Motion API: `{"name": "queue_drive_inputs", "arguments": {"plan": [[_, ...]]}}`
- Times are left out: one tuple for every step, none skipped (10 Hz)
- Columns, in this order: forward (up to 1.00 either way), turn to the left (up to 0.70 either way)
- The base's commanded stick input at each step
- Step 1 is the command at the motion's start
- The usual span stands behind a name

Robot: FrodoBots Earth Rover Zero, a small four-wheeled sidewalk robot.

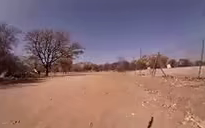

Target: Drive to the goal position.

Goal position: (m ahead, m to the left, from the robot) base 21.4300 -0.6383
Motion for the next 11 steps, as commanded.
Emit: {"name": "queue_drive_inputs", "arguments": {"plan": [[0.50, 0.00], [0.50, 0.00], [0.50, 0.00], [0.50, 0.00], [0.50, 0.00], [0.50, 0.00], [0.50, 0.00], [0.50, 0.00], [0.50, 0.00], [0.50, 0.00], [0.50, 0.00]]}}
